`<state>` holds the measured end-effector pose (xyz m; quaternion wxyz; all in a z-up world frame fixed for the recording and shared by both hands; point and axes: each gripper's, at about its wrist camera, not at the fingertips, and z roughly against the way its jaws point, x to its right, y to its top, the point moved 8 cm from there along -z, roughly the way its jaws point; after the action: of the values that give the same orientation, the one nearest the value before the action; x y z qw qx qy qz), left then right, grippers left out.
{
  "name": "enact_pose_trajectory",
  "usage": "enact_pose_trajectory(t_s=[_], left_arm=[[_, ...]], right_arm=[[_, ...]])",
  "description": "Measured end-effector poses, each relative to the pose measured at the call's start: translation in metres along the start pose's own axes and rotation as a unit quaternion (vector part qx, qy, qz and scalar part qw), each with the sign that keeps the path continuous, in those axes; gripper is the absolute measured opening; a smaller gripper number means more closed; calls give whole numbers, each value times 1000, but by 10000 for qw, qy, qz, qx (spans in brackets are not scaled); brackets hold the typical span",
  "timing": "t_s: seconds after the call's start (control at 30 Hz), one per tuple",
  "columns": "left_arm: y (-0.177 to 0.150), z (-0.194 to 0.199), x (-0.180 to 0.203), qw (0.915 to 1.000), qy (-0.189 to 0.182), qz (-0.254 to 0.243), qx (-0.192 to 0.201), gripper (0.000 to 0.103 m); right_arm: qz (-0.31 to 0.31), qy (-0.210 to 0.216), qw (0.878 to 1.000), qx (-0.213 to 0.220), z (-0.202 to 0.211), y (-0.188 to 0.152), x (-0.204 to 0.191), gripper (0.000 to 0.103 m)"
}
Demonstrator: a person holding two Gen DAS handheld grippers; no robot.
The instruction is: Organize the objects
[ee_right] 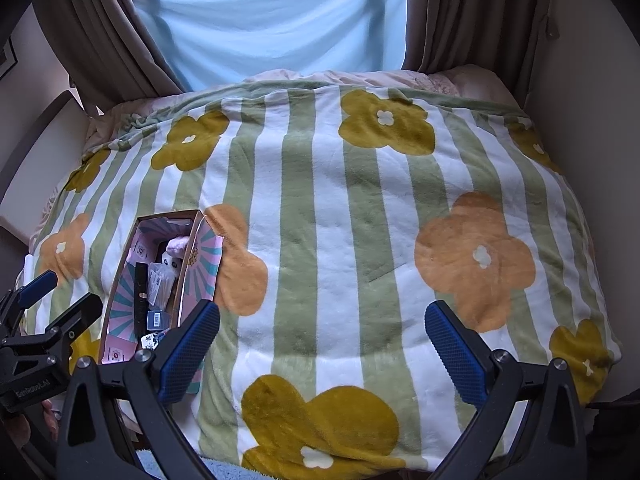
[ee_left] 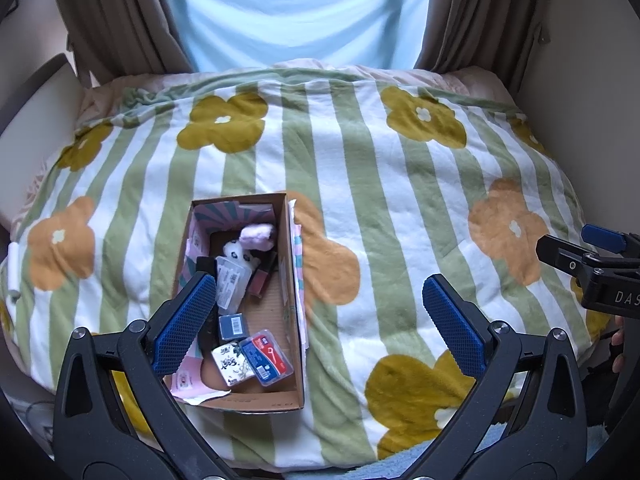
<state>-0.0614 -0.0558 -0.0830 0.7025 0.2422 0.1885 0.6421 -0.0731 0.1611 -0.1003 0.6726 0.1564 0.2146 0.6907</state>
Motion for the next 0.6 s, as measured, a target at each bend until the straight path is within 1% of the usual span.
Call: enact_pose_trajectory(t_s=[0.17,0.3,0.33,0.43,0.5,0.6], left_arm=[[1,1,5,9997,-236,-25,-30,103],[7,7,9,9994,-337,-16,67,103],[8,8,8,9995,-305,8,88,103],[10,6,9,10000,-56,-12,59,103],[9,2,12,10000,-44,-25,-6,103],[7,-1,16,9999,-122,10,-6,103]], right_arm=[[-11,-24,10000,13,1,0,3,102],[-27,-21,10000,13,2,2,3,102],[-25,-21,10000,7,1,2,3,102],[-24,-18,10000,-2,2,1,5,102],[-7,-17,10000,-7,1,2,4,102],[-44,-4,10000,-61,-1,4,6,102]])
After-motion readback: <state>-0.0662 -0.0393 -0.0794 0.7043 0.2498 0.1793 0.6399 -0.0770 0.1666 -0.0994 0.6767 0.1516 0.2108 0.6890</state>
